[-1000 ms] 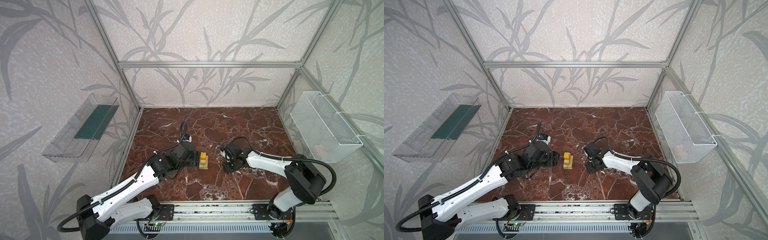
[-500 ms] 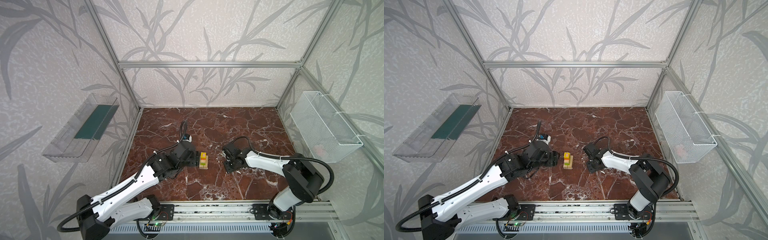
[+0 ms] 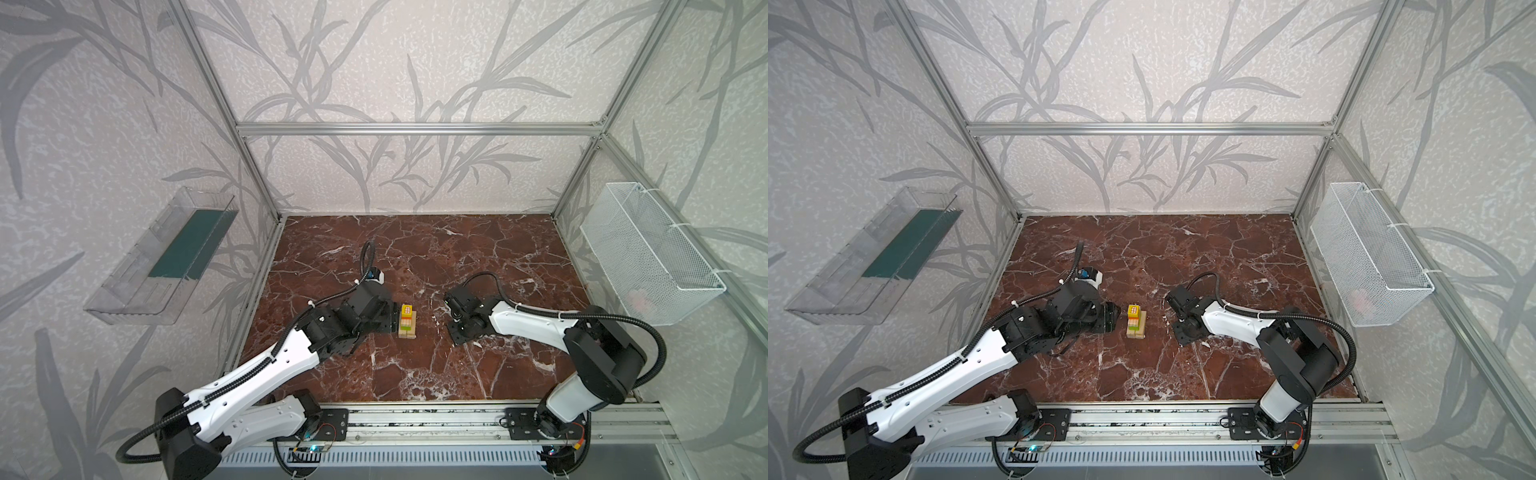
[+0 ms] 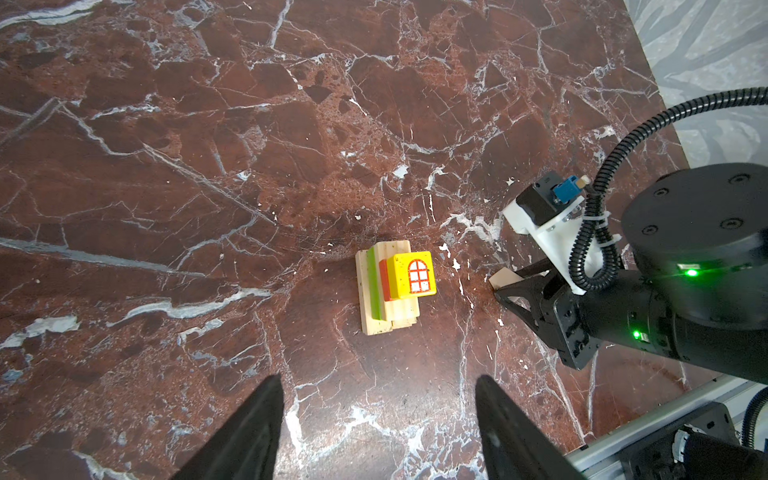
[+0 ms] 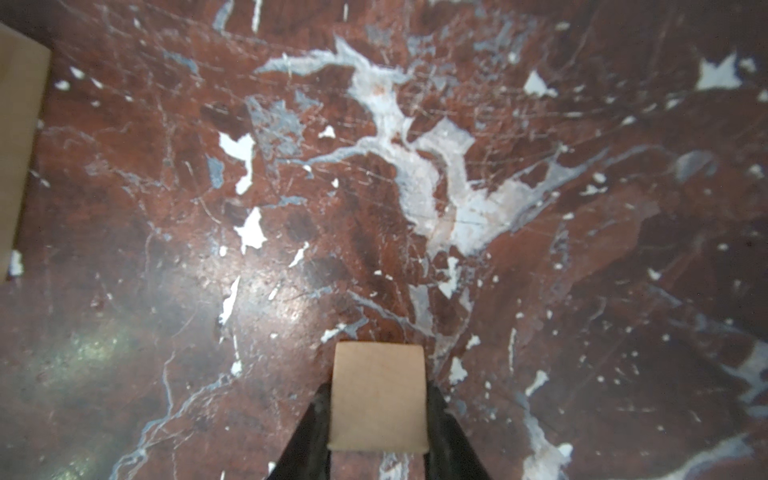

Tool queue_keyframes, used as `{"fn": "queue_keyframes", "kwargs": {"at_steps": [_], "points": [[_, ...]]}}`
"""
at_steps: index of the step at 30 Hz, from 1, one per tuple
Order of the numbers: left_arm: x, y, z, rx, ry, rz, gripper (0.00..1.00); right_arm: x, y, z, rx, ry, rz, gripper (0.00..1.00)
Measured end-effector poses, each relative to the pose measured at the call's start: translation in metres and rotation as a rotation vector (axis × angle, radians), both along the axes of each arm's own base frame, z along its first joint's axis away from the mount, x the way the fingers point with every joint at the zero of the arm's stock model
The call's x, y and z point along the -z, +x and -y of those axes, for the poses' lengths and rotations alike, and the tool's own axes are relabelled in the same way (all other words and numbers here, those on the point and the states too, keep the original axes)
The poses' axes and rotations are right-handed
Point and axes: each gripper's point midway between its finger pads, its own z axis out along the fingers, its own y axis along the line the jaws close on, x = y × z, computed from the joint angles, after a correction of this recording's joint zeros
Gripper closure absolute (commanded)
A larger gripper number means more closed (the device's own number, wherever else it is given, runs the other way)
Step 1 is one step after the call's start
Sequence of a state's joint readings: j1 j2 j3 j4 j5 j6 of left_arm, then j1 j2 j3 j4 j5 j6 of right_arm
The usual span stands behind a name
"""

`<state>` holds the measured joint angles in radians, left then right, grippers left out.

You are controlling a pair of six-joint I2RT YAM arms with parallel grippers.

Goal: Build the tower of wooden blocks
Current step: 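Grasp the small plain wooden cube with the right gripper and lift it, then carry the small wooden cube with the right gripper above the yellow cube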

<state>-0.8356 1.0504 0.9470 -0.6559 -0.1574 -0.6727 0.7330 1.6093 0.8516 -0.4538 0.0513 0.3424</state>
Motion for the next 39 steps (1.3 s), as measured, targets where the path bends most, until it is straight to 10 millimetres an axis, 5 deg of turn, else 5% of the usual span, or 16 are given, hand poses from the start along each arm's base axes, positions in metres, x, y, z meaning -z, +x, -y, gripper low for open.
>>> {"fn": "queue_keyframes", "kwargs": {"at_steps": [9,26,32,39], "points": [[0.000,-0.001,0.001,0.019,0.003,-0.002,0.28,-0.037,0.000,-0.006,-0.058,0.065,0.057,0.81],[-0.002,-0.018,-0.023,0.015,0.022,0.013,0.22,-0.170,0.032,-0.077,-0.470,0.244,0.274,0.86],[0.001,-0.027,-0.038,-0.009,0.023,0.016,0.20,-0.180,0.035,-0.108,-0.684,0.261,0.278,0.87],[0.003,-0.035,-0.051,-0.036,0.018,0.015,0.19,-0.168,0.026,-0.132,-0.898,0.205,0.254,0.87]]}}
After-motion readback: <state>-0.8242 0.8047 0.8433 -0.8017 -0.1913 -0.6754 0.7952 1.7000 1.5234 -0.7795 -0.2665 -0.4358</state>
